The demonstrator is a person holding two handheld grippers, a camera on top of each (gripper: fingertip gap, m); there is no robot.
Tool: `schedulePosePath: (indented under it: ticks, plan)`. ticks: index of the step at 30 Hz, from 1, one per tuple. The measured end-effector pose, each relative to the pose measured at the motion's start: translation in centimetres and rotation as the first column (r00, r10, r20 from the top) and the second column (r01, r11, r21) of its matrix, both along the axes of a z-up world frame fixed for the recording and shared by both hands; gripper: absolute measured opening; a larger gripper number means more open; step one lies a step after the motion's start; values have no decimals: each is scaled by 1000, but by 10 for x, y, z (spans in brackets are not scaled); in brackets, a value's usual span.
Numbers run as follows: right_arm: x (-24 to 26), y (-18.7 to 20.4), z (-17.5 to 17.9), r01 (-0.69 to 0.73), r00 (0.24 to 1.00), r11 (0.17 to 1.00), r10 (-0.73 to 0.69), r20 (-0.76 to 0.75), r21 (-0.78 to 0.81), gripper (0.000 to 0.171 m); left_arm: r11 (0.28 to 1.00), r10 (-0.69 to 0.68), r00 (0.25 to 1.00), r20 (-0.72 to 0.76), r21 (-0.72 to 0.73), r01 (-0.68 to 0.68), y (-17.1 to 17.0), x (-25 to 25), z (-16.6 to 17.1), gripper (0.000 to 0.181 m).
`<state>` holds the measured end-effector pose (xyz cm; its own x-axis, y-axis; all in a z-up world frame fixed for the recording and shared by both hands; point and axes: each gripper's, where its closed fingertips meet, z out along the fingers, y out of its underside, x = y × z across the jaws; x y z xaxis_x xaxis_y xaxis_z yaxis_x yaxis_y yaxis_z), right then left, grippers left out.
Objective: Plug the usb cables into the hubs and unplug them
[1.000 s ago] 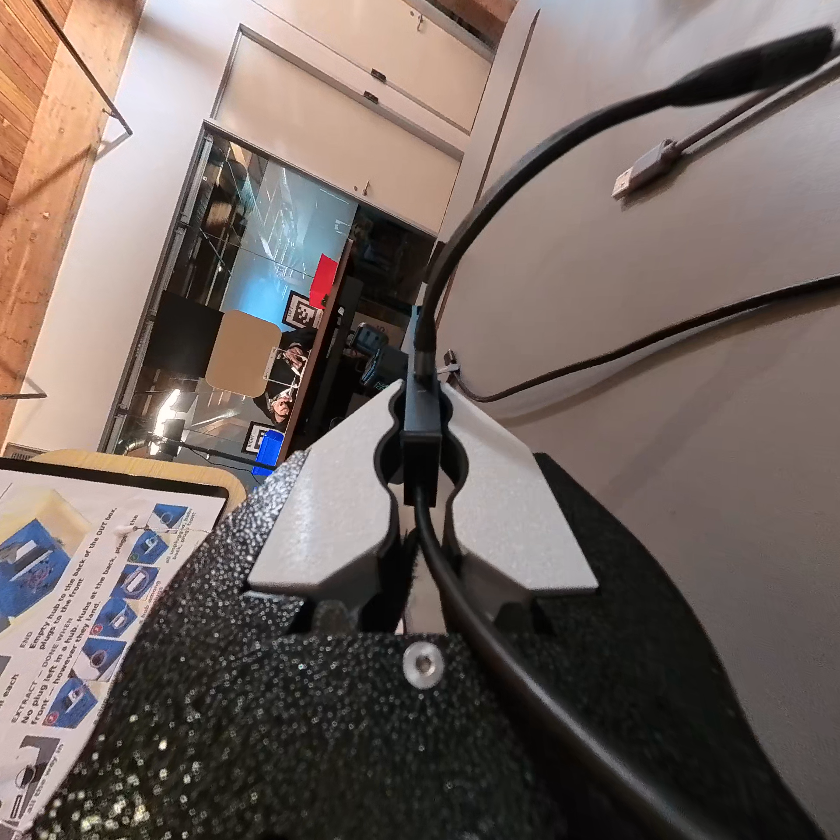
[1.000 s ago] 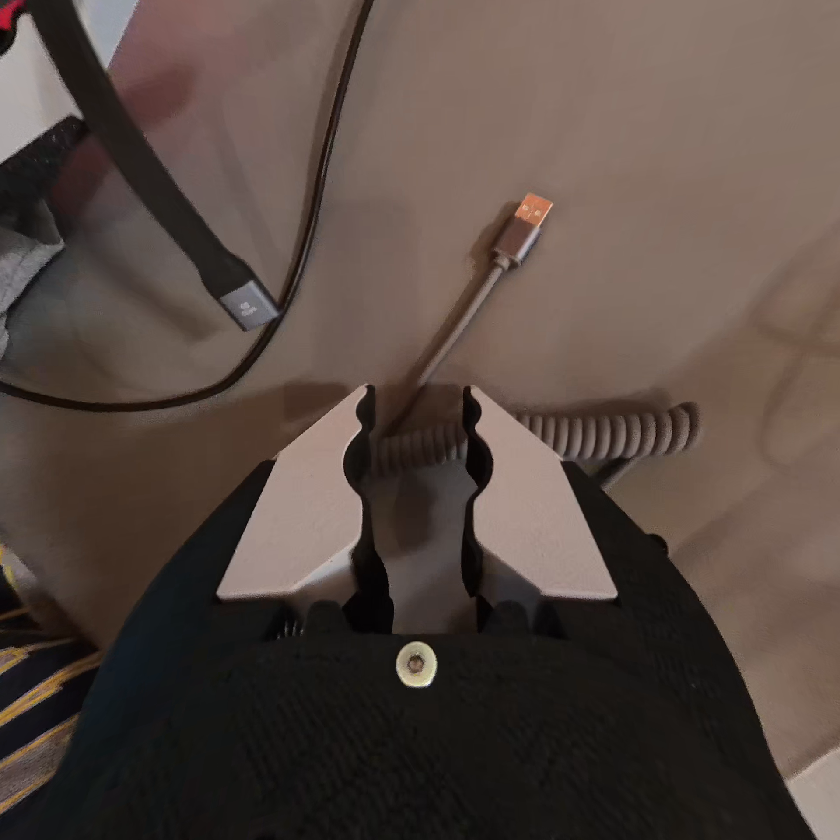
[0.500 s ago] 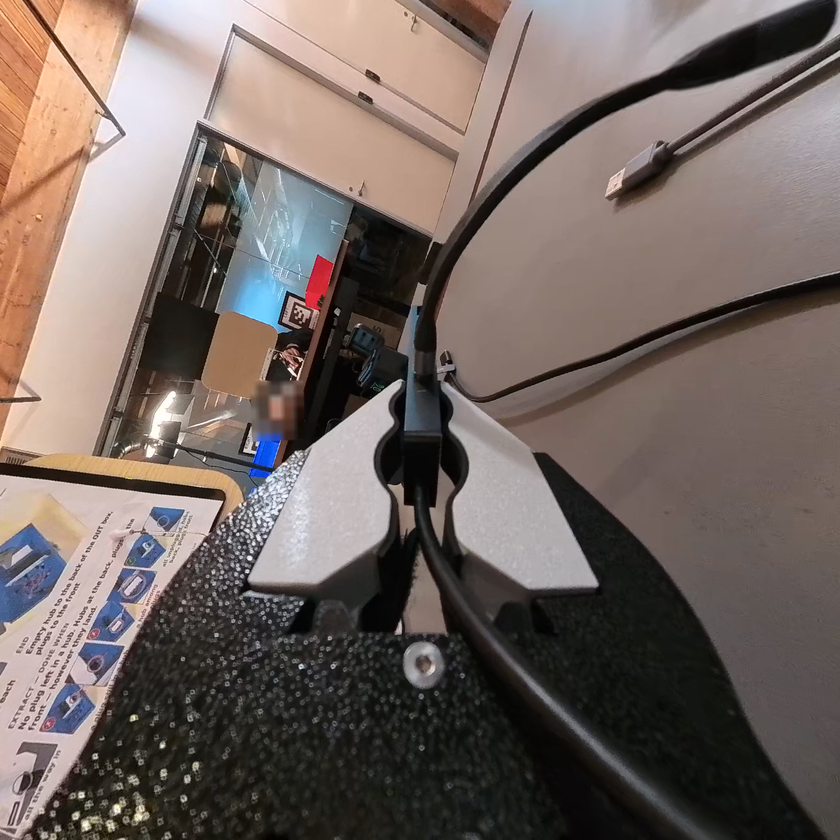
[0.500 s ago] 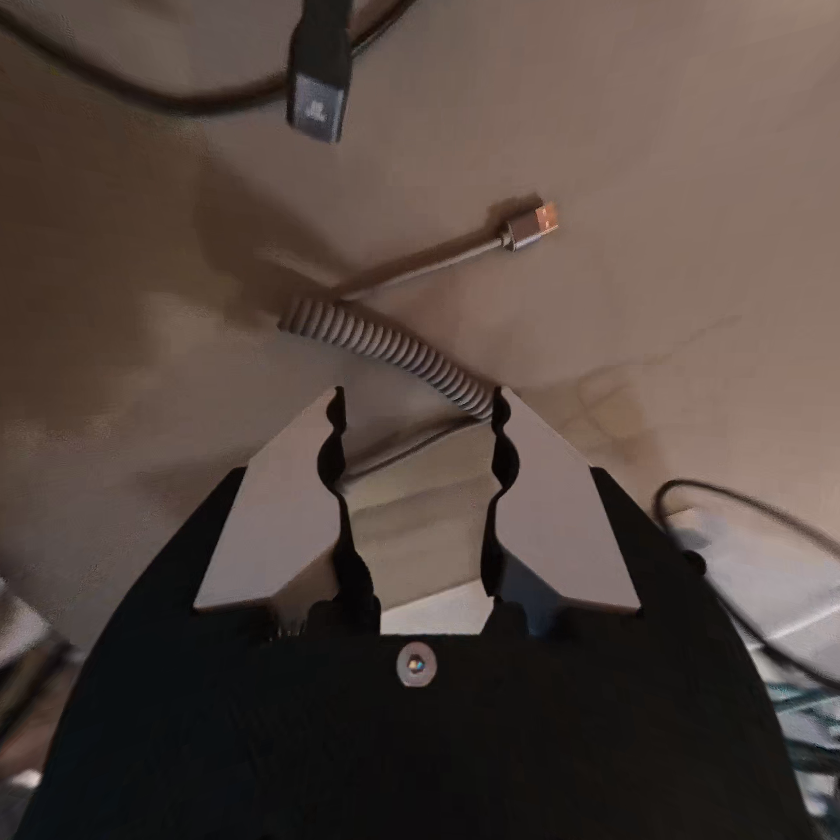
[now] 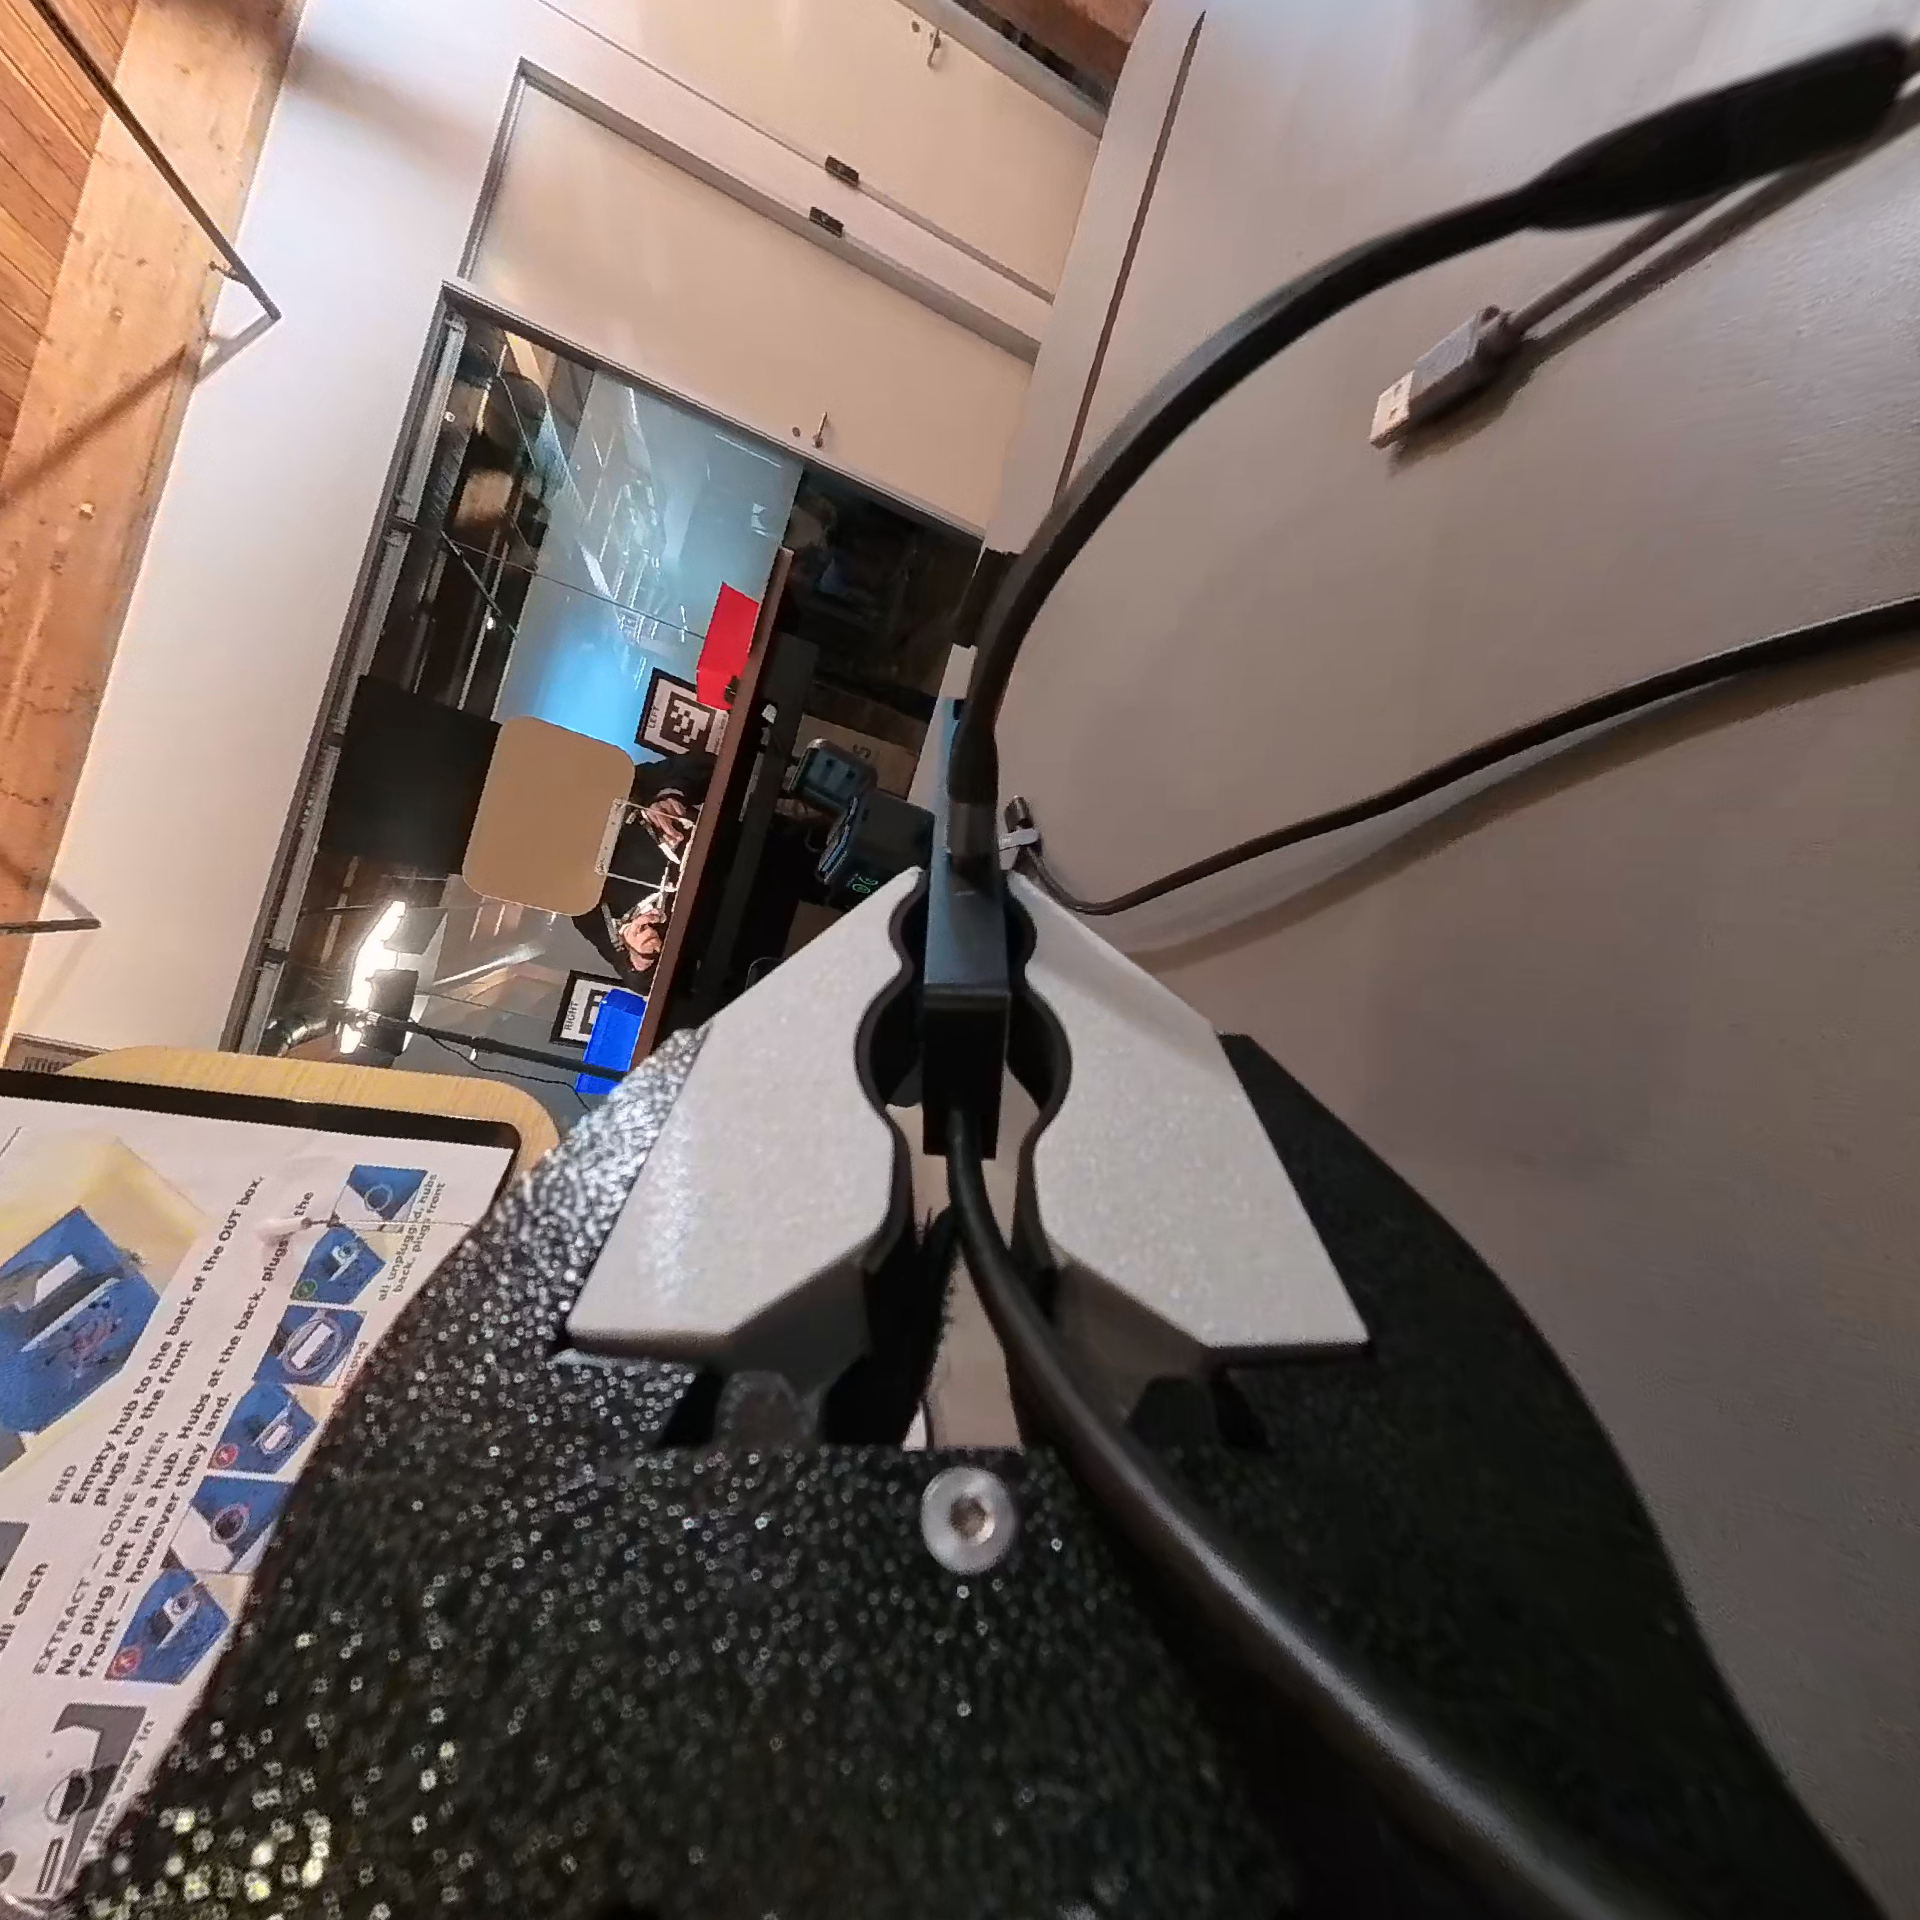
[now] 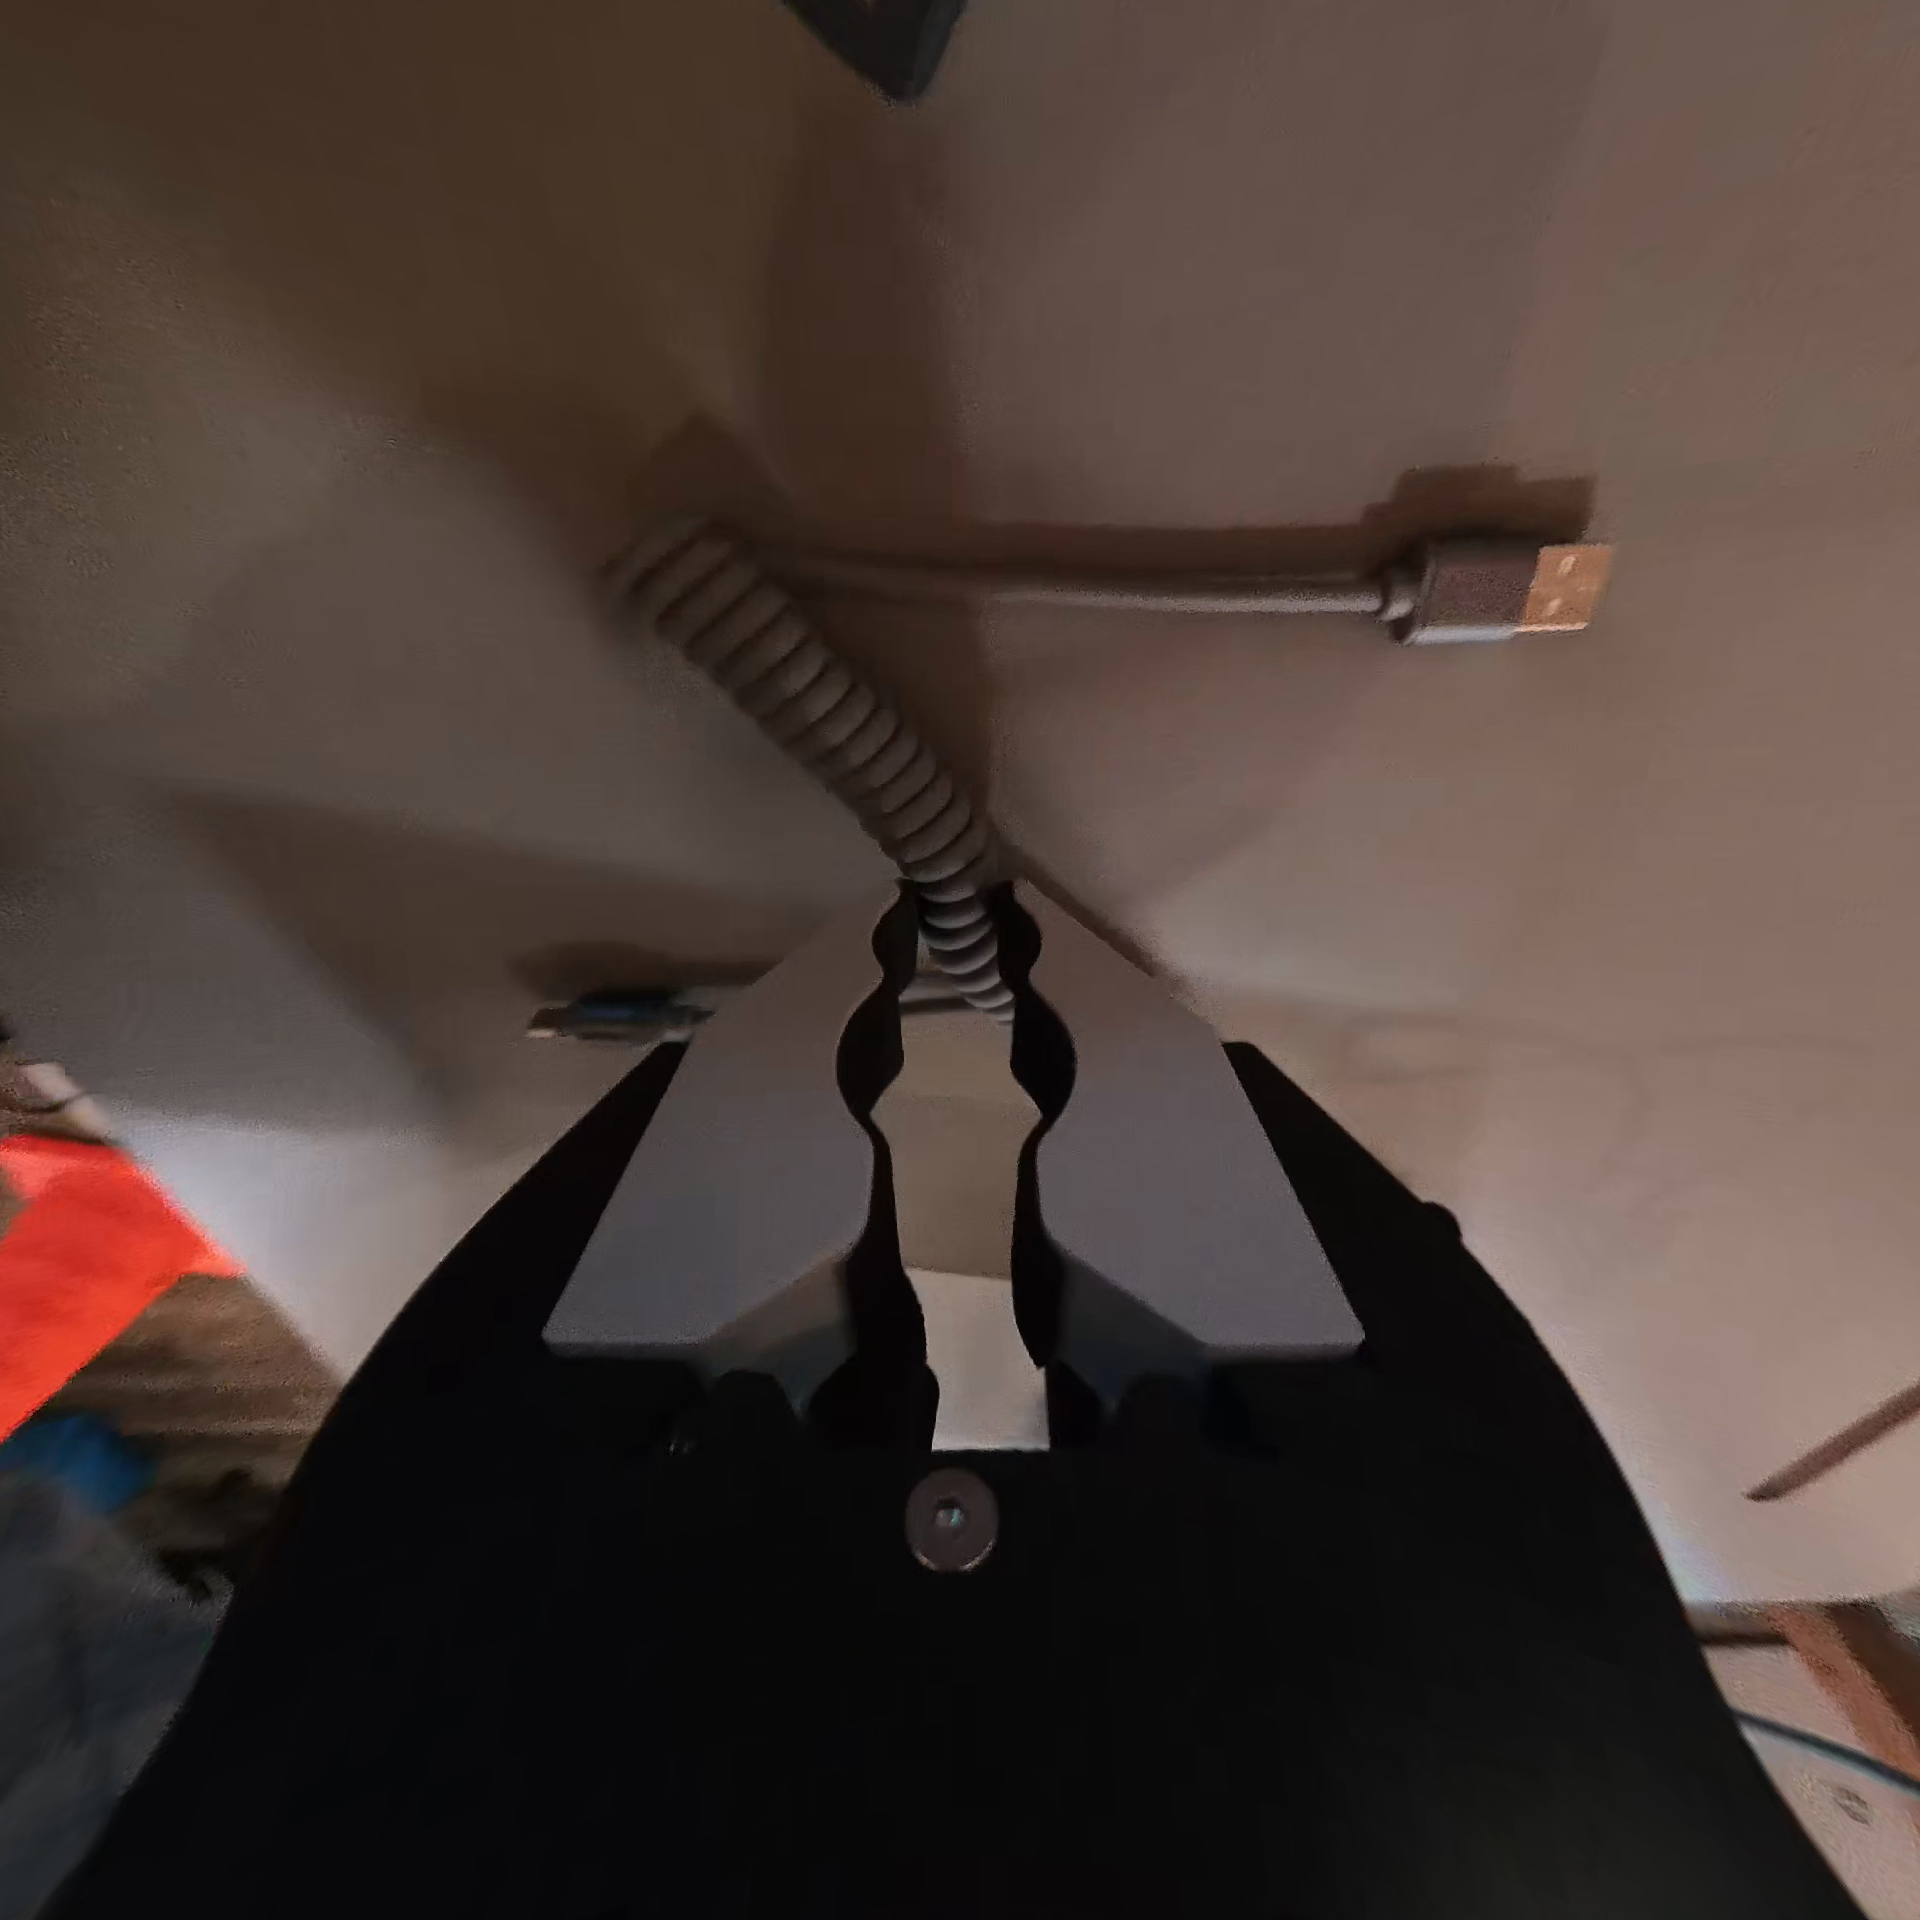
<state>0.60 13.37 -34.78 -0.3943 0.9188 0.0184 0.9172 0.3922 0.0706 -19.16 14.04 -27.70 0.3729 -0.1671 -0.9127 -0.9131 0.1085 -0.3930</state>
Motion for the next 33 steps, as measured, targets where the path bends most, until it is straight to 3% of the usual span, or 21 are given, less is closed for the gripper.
schedulePosePath:
  ticks: [10, 16, 19, 24, 28, 33]
  plan:
    - [13, -68, 120, 142, 988, 917, -108, 110, -374, 13, 1000, -4, 1000, 5, 7, 4, 3, 2, 1, 8]
    - [22, -74, 159, 225, 953, 908, -130, 274, -353, 13, 1000, -1, 1000, 6, 4, 1, 6, 1, 1, 8]
    - [15, -67, 143, 261, 937, 891, -142, 318, -372, 12, 1000, -3, 1000, 3, -1, 3, 7, 2, 0, 8]
    - [4, -24, 88, 331, 912, 896, -223, 344, -297, 13, 1000, -2, 1000, 2, 1, 2, 8, 2, 1, 8]
    - [-13, 25, 55, 434, 887, 882, -383, 257, -182, 13, 1000, -5, 1000, 1, -4, 5, 9, 2, 0, 8]
    - [6, 65, 30, 554, 815, 831, -531, 233, -46, 20, 1000, -10, 1000, -1, -6, 10, 9, 4, -1, 8]
